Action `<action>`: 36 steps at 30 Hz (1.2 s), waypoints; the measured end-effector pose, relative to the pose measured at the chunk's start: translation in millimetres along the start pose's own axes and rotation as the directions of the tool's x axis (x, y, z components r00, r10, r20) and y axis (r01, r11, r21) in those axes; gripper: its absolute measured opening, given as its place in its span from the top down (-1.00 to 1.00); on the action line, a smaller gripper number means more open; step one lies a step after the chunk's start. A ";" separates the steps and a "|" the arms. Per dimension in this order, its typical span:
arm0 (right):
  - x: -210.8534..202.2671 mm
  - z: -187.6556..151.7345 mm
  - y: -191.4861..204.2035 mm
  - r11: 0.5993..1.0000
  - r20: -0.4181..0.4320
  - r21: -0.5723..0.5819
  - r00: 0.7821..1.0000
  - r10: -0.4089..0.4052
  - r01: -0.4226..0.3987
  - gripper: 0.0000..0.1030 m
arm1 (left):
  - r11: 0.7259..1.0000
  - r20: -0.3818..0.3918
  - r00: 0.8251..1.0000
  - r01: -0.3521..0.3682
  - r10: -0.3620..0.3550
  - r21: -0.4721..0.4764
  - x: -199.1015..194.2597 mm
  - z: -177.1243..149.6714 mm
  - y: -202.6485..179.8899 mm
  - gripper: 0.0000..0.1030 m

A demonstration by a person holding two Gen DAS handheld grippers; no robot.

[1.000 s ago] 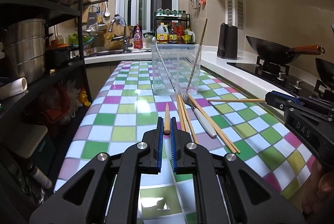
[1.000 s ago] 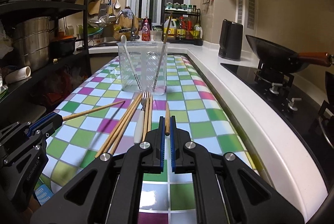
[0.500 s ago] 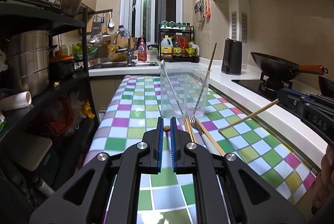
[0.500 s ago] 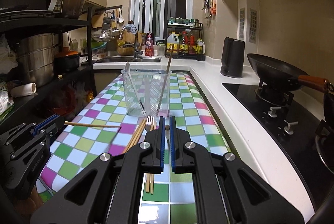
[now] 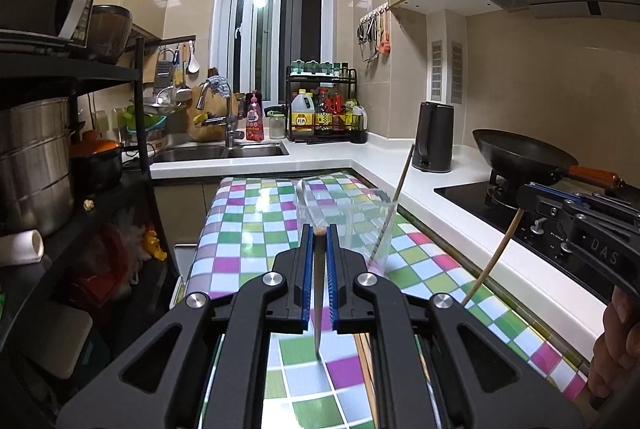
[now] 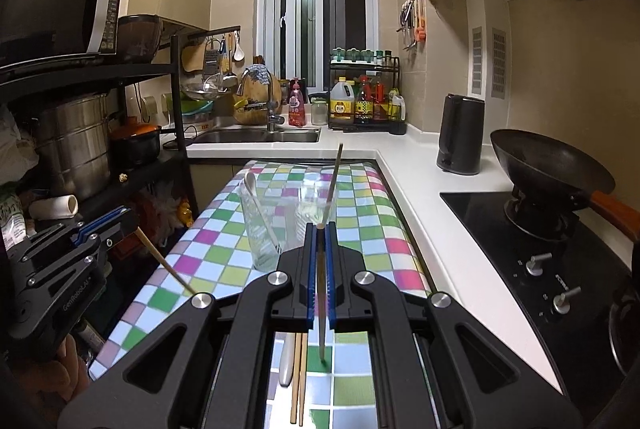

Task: Organize utensils
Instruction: 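Lower the chopsticks into the container and open both tools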

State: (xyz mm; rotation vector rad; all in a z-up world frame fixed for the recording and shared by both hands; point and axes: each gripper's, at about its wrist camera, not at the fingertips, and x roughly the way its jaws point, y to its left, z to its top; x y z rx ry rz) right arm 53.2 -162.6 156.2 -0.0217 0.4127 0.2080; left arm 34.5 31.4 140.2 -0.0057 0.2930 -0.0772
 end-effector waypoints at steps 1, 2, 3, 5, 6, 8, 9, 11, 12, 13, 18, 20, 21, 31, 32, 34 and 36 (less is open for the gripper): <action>2.4 6.2 -0.2 1.000 -0.002 0.000 1.000 0.005 -0.005 0.92 | 1.000 -0.008 1.000 0.004 -0.004 0.002 3.5 5.6 0.8 0.87; 5.7 14.4 -0.6 1.000 -0.007 0.001 1.000 0.012 -0.012 0.92 | 1.000 -0.025 1.000 0.012 -0.012 -0.003 8.2 12.2 2.9 0.87; 8.3 21.2 -1.0 1.000 -0.010 0.004 1.000 0.021 -0.021 0.92 | 0.999 -0.053 0.998 0.029 -0.030 -0.021 15.4 20.6 6.5 0.87; 12.7 37.3 -1.3 0.999 -0.007 0.010 0.999 0.035 -0.035 0.92 | 0.997 -0.103 0.992 0.062 -0.067 -0.050 29.5 36.8 12.6 0.87; 15.2 47.0 -0.9 0.999 -0.004 0.009 0.999 0.039 -0.039 0.92 | 0.996 -0.116 0.990 0.070 -0.076 -0.053 34.5 44.9 13.7 0.87; 19.8 69.9 0.8 0.998 0.005 0.005 0.998 0.055 -0.055 0.92 | 0.996 -0.119 0.990 0.077 -0.082 -0.047 41.9 62.9 15.4 0.87; 21.7 82.3 1.8 0.998 0.012 0.003 0.998 0.064 -0.064 0.92 | 0.996 -0.118 0.989 0.083 -0.088 -0.043 46.1 76.1 16.8 0.87; 25.1 106.4 3.1 0.997 0.031 0.001 0.996 0.081 -0.081 0.92 | 0.994 -0.122 0.987 0.102 -0.106 -0.039 52.7 95.7 16.5 0.87; 26.7 118.3 3.9 0.997 0.048 -0.004 0.995 0.083 -0.083 0.92 | 0.992 -0.120 0.985 0.116 -0.120 -0.043 56.8 108.2 17.3 0.87; 28.6 130.3 5.5 0.997 0.064 -0.009 0.995 0.081 -0.080 0.92 | 0.991 -0.112 0.985 0.123 -0.128 -0.048 60.7 120.4 18.3 0.87; 52.7 175.3 6.8 0.996 0.105 -0.014 0.991 0.084 -0.083 0.92 | 0.984 -0.041 0.985 0.162 -0.166 -0.072 81.9 171.8 21.4 0.87; 66.5 180.4 7.0 0.997 0.105 -0.022 0.991 0.080 -0.078 0.92 | 0.984 -0.007 0.986 0.167 -0.168 -0.065 90.3 182.8 18.9 0.87; 75.6 180.3 7.1 0.997 0.097 -0.025 0.993 0.073 -0.071 0.92 | 0.985 0.007 0.987 0.162 -0.162 -0.058 95.4 186.1 17.8 0.87; 160.5 128.6 1.7 0.998 -0.077 -0.026 0.995 0.059 -0.061 0.92 | 0.988 -0.196 0.968 0.153 -0.154 -0.020 189.5 145.2 17.2 0.87; 166.2 122.8 0.2 0.998 -0.093 -0.020 0.994 0.061 -0.063 0.92 | 0.988 -0.218 0.964 0.154 -0.154 -0.015 195.9 138.7 16.4 0.87; 177.4 109.6 -0.7 0.998 -0.125 -0.007 0.990 0.061 -0.063 0.92 | 0.987 -0.257 0.954 0.159 -0.156 -0.008 206.5 126.5 15.2 0.87; 184.1 101.1 -1.3 0.998 -0.145 -0.004 0.988 0.059 -0.061 0.92 | 0.987 -0.299 0.942 0.163 -0.154 0.004 217.0 110.2 11.8 0.87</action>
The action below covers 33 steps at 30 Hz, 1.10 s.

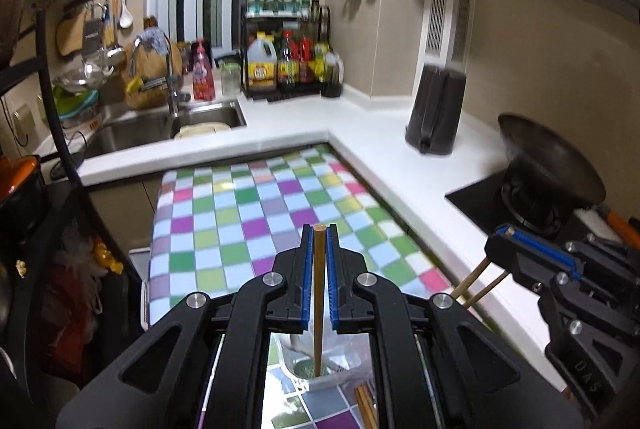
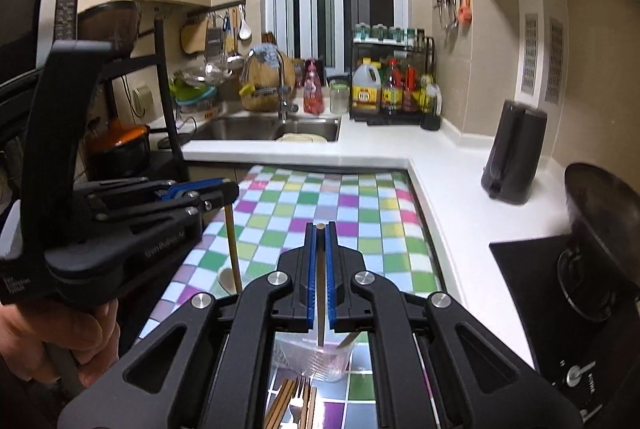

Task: Organize utensils
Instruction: 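Lower the chopsticks into the container and open both tools, then move both tools back toward the remaining chopsticks on the cloth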

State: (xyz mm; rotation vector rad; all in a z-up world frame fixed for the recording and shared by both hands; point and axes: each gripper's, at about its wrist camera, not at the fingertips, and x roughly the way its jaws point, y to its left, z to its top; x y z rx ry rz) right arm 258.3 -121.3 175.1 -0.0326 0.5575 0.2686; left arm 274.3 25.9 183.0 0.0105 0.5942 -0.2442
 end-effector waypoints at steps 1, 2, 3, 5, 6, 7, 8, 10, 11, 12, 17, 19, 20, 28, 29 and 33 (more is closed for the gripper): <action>3.7 -3.2 -0.2 1.000 -0.011 0.000 1.000 0.000 0.000 0.92 | 1.000 -0.015 1.000 0.001 -0.001 0.007 5.2 -4.4 -2.0 0.87; 7.1 -6.1 -0.1 1.000 -0.023 -0.002 1.000 -0.001 0.001 0.92 | 1.000 -0.029 1.000 0.003 -0.002 0.014 9.5 -8.1 -3.4 0.87; 9.8 -7.3 0.3 1.000 -0.034 -0.003 0.999 -0.005 0.005 0.91 | 1.000 -0.031 1.000 0.006 -0.005 0.022 12.5 -12.8 -5.3 0.87; 14.0 -11.3 0.0 1.000 -0.058 0.000 0.998 -0.003 0.003 0.88 | 0.999 -0.036 0.999 0.020 -0.019 0.026 15.4 -12.6 -6.4 0.85; 14.4 -12.2 0.2 1.000 -0.066 -0.002 0.998 -0.007 0.007 0.85 | 0.999 -0.038 0.999 0.024 -0.023 0.023 15.9 -11.3 -7.6 0.81; 12.7 -12.9 0.4 1.000 -0.067 -0.004 0.998 -0.013 0.012 0.71 | 0.999 -0.040 0.999 0.030 -0.030 0.017 14.7 -10.0 -7.5 0.57; 9.3 -13.5 0.5 1.000 -0.061 -0.007 0.998 -0.015 0.015 0.53 | 0.999 -0.031 0.999 0.035 -0.035 0.010 11.7 -8.0 -7.0 0.29; -1.3 -12.1 1.3 0.999 -0.038 -0.018 0.999 -0.030 0.029 0.37 | 0.999 -0.001 0.999 0.049 -0.049 0.004 0.5 -5.3 -6.7 0.22; -6.5 -11.3 0.6 0.999 -0.028 -0.020 0.999 -0.034 0.033 0.34 | 0.998 0.011 0.998 0.056 -0.056 0.003 -5.2 -4.7 -7.2 0.23; -13.6 -10.6 0.0 0.999 -0.017 -0.020 0.999 -0.036 0.035 0.34 | 0.998 0.027 0.998 0.062 -0.062 0.000 -15.0 -4.1 -7.1 0.22; -58.0 -13.4 -2.5 0.999 0.065 -0.007 0.997 -0.037 0.037 0.34 | 0.997 0.103 0.992 0.072 -0.068 -0.033 -51.1 -16.1 -8.7 0.23; -79.8 -21.4 -0.7 0.999 0.105 -0.013 0.994 -0.031 0.032 0.34 | 0.996 0.128 0.990 0.073 -0.066 -0.048 -66.7 -28.5 -10.2 0.23; -89.2 -26.5 0.6 0.999 0.121 -0.020 0.992 -0.033 0.036 0.34 | 0.996 0.138 0.988 0.073 -0.065 -0.054 -73.6 -36.7 -11.1 0.23; -133.5 -91.2 4.2 0.999 0.160 -0.014 0.986 -0.046 0.049 0.33 | 0.999 0.158 0.987 0.019 -0.012 -0.043 -101.2 -114.3 -26.3 0.23; -135.3 -102.8 5.0 0.998 0.159 -0.011 0.986 -0.058 0.061 0.33 | 0.999 0.153 0.988 0.010 -0.003 -0.044 -102.2 -124.9 -29.1 0.24; -135.4 -150.3 3.2 0.997 0.129 0.019 0.989 -0.075 0.073 0.33 | 0.996 0.103 0.995 0.000 0.009 -0.088 -101.6 -168.4 -34.6 0.43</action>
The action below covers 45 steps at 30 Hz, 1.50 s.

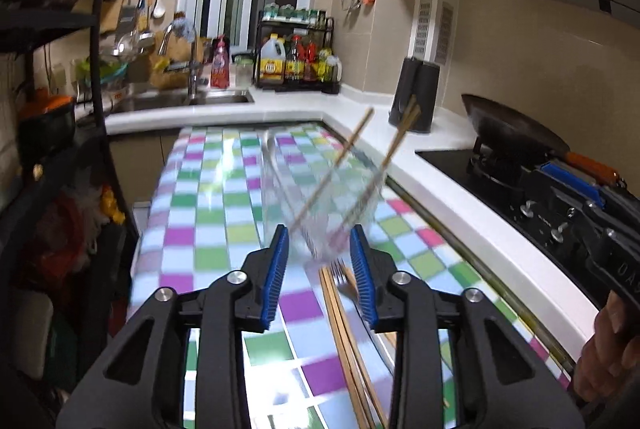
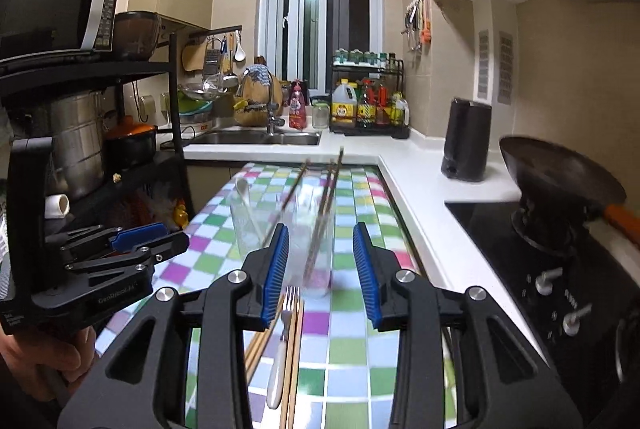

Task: Organize utensils
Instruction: 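Move both tools back toward the remaining chopsticks on the cloth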

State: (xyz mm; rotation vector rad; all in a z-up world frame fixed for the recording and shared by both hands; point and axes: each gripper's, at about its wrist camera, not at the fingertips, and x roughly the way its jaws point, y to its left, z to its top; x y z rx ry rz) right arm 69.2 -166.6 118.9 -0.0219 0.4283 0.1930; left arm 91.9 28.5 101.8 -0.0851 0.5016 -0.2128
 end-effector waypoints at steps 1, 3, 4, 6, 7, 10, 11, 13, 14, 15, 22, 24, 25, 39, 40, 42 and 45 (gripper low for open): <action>1.3 -14.1 -0.6 1.000 -0.025 0.010 1.000 0.002 -0.002 0.36 | 1.000 -0.005 1.000 -0.004 0.004 -0.002 -2.2 -10.5 -1.6 0.50; 2.4 -38.9 -1.0 1.000 -0.067 0.022 0.998 0.011 -0.010 0.49 | 1.000 -0.023 1.000 -0.015 0.015 -0.014 -2.9 -34.1 -4.3 0.58; 3.9 -51.3 -1.3 1.000 -0.090 0.026 0.996 0.017 -0.015 0.68 | 1.000 -0.035 0.999 -0.018 0.017 -0.025 -4.0 -45.3 -4.7 0.59; 7.2 -74.2 -2.2 0.999 -0.138 0.047 0.990 0.027 -0.021 0.72 | 0.999 -0.038 0.999 -0.030 0.029 -0.033 -6.9 -64.2 -6.8 0.62; 9.3 -85.9 -2.3 0.998 -0.164 0.056 0.986 0.031 -0.022 0.72 | 0.998 -0.038 0.998 -0.042 0.040 -0.037 -8.9 -75.4 -7.3 0.62; 16.3 -117.4 0.1 0.997 -0.233 0.065 0.972 0.045 -0.030 0.72 | 0.996 -0.074 0.996 -0.050 0.044 -0.080 -10.0 -103.1 -4.8 0.62; 18.0 -124.2 1.5 0.997 -0.250 0.065 0.967 0.050 -0.035 0.72 | 0.995 -0.087 0.995 -0.057 0.050 -0.081 -9.2 -111.1 -4.6 0.62; 22.2 -137.5 4.6 0.997 -0.283 0.065 0.957 0.063 -0.047 0.72 | 0.994 -0.102 0.993 -0.072 0.064 -0.078 -8.2 -127.4 -6.1 0.62; 24.0 -143.0 6.0 0.996 -0.294 0.065 0.953 0.070 -0.053 0.72 | 0.994 -0.111 0.992 -0.074 0.065 -0.077 -6.9 -133.2 -7.5 0.62; 25.6 -147.0 7.9 0.997 -0.303 0.062 0.950 0.072 -0.056 0.72 | 0.994 -0.120 0.991 -0.067 0.057 -0.081 -5.2 -136.8 -7.4 0.62; 33.6 -160.9 5.4 0.996 -0.333 0.083 0.940 0.071 -0.046 0.71 | 0.998 -0.130 0.991 0.006 -0.015 -0.070 1.0 -147.2 -18.0 0.62; 33.8 -160.8 7.1 0.996 -0.336 0.072 0.939 0.072 -0.051 0.71 | 0.998 -0.136 0.991 -0.014 0.006 -0.056 3.6 -149.2 -20.4 0.62; 34.2 -160.8 8.6 0.996 -0.341 0.066 0.937 0.075 -0.056 0.70 | 0.998 -0.140 0.990 -0.017 0.009 -0.057 4.7 -150.9 -20.7 0.62; 30.8 -165.7 11.8 0.999 -0.328 0.038 0.943 0.049 -0.038 0.73 | 0.994 -0.124 0.987 -0.095 0.103 0.062 4.2 -166.2 -44.9 0.62; 30.5 -165.8 12.6 0.999 -0.328 0.037 0.943 0.050 -0.040 0.78 | 0.993 -0.119 0.987 -0.100 0.107 0.064 3.9 -166.5 -45.7 0.62; 30.1 -165.9 13.7 0.999 -0.328 0.033 0.943 0.052 -0.043 0.86 | 0.992 -0.111 0.987 -0.105 0.112 0.067 3.0 -166.8 -46.4 0.62; 29.3 -166.6 13.5 0.999 -0.322 0.038 0.946 0.047 -0.037 0.91 | 0.991 -0.103 0.987 -0.118 0.124 0.070 2.2 -166.4 -45.9 0.85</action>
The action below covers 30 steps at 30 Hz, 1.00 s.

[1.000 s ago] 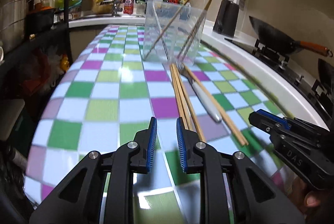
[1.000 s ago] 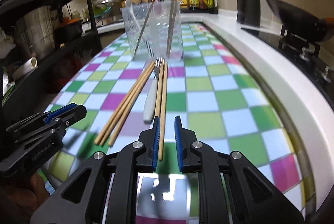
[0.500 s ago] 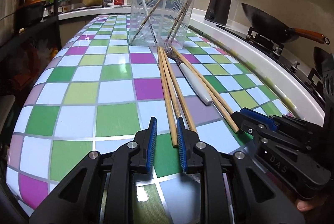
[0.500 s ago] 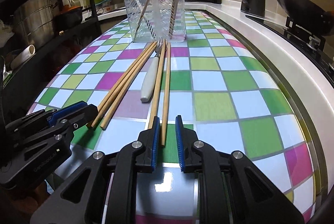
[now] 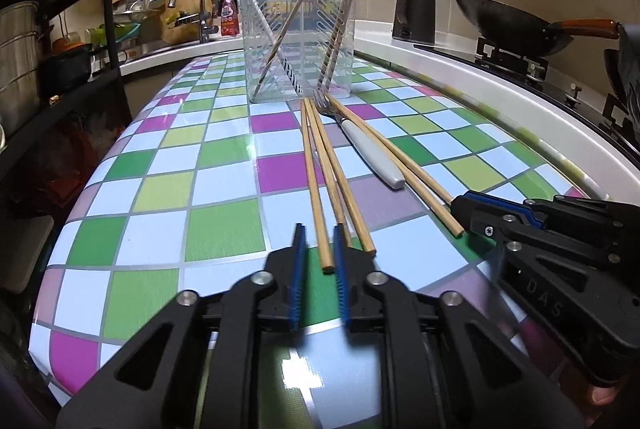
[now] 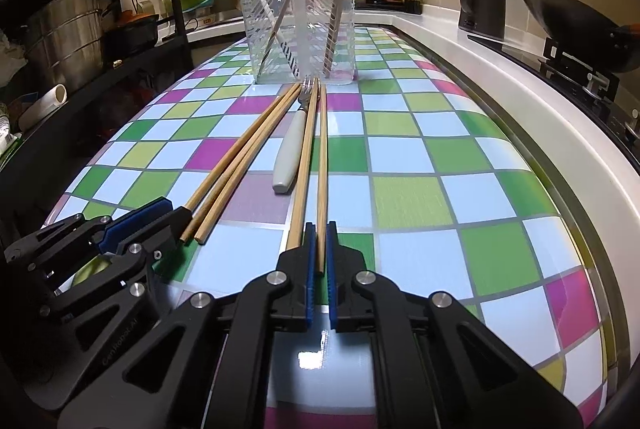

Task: Organize utensils
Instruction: 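Move both tools back toward the remaining chopsticks on the cloth, then grasp a bamboo chopstick with the left tool while the right tool grasps another chopstick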

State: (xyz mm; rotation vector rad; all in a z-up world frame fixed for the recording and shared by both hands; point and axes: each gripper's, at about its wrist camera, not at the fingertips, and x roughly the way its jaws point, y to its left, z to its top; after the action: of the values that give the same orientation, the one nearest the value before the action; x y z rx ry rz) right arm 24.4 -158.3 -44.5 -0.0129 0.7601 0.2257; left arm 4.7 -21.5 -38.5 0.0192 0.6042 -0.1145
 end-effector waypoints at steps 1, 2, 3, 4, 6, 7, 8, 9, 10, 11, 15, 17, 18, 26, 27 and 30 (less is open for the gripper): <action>-0.3 -0.5 -0.3 1.000 0.003 0.003 1.000 -0.001 0.001 0.91 | 1.000 0.006 1.000 -0.008 0.008 -0.002 -0.8 -0.8 0.5 0.86; -0.7 -1.2 -0.5 1.000 0.006 0.007 1.000 -0.003 0.003 0.91 | 1.000 0.012 1.000 -0.017 0.017 -0.002 -1.4 -1.7 0.8 0.87; -1.2 -1.8 -0.9 1.000 0.010 0.011 1.000 -0.006 0.006 0.91 | 1.000 0.019 0.999 -0.029 0.029 -0.003 -2.4 -3.0 1.4 0.87; -2.0 -2.9 -1.4 1.000 0.015 0.018 1.000 -0.011 0.011 0.92 | 0.999 0.027 0.999 -0.041 0.041 -0.007 -3.8 -4.4 2.3 0.88; -3.5 -5.3 -1.9 0.999 0.028 0.026 0.999 -0.021 0.020 0.92 | 0.999 0.037 0.998 -0.052 0.053 -0.008 -5.9 -6.4 2.5 0.88; -4.4 -6.4 -2.1 0.999 0.034 0.030 0.999 -0.027 0.026 0.92 | 0.998 0.044 0.997 -0.059 0.060 -0.011 -7.9 -8.1 3.4 0.88; -5.7 -8.3 -2.0 0.999 0.044 0.032 0.998 -0.035 0.034 0.92 | 0.998 0.049 0.997 -0.061 0.061 -0.016 -9.5 -9.6 4.3 0.88; -7.1 -10.5 -1.7 0.998 0.057 0.031 0.997 -0.052 0.050 0.92 | 0.998 0.057 0.996 -0.065 0.066 -0.022 -11.7 -11.3 5.3 0.88; -8.3 -12.8 -1.6 0.998 0.067 0.032 0.996 -0.065 0.063 0.92 | 0.997 0.064 0.995 -0.072 0.074 -0.025 -13.3 -12.3 6.0 0.88; -9.5 -14.6 -1.4 0.997 0.077 0.036 0.994 -0.075 0.073 0.92 | 0.997 0.069 0.995 -0.075 0.076 -0.028 -13.7 -12.2 6.3 0.88; -12.9 -20.3 -2.9 0.993 0.108 0.052 0.988 -0.111 0.106 0.91 | 0.996 0.078 0.994 -0.073 0.077 -0.042 -13.8 -14.5 8.7 0.88; -12.2 -19.7 -4.3 0.993 0.110 0.057 0.988 -0.110 0.104 0.88 | 0.996 0.082 0.994 -0.075 0.078 -0.046 -12.9 -14.2 8.8 0.86; -11.6 -18.8 -4.9 0.993 0.111 0.053 0.988 -0.110 0.105 0.88 | 0.996 0.084 0.993 -0.075 0.079 -0.048 -12.3 -14.1 8.6 0.86; -10.2 -17.9 -4.5 0.993 0.110 0.051 0.988 -0.109 0.104 0.88 | 0.996 0.098 0.992 -0.074 0.078 -0.043 -9.6 -14.3 8.1 0.85; -10.0 -17.5 -4.4 0.993 0.110 0.050 0.988 -0.109 0.104 0.88 | 0.996 0.099 0.992 -0.076 0.080 -0.041 -9.4 -14.3 7.9 0.85; -9.2 -16.8 -4.7 0.993 0.108 0.051 0.988 -0.108 0.103 0.90 | 0.996 0.100 0.991 -0.083 0.086 -0.034 -8.9 -13.8 7.1 0.86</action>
State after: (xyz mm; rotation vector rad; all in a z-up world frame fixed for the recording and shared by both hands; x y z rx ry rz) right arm 7.4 -166.3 -50.8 0.0022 0.6514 0.1071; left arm -9.6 -12.9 -44.9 0.0099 0.5029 -0.0241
